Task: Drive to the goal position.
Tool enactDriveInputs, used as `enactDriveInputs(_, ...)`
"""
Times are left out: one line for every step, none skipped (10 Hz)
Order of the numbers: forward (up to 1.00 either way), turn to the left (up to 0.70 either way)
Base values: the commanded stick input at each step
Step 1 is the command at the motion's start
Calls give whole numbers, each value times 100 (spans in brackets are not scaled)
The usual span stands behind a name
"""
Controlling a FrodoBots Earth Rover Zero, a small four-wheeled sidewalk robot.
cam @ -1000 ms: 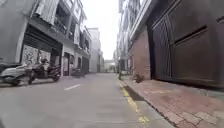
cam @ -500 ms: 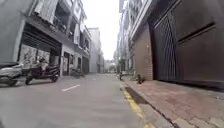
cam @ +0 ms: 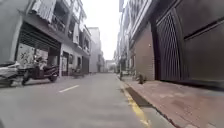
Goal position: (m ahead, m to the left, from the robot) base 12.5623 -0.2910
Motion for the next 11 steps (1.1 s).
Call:
enactDriveInputs(46, 0)
enactDriveInputs(46, 0)
enactDriveInputs(46, 0)
enactDriveInputs(46, 0)
enactDriveInputs(46, -7)
enactDriveInputs(46, -45)
enactDriveInputs(46, -35)
enactDriveInputs(46, -18)
enactDriveInputs(46, -1)
enactDriveInputs(46, 0)
enactDriveInputs(46, 0)
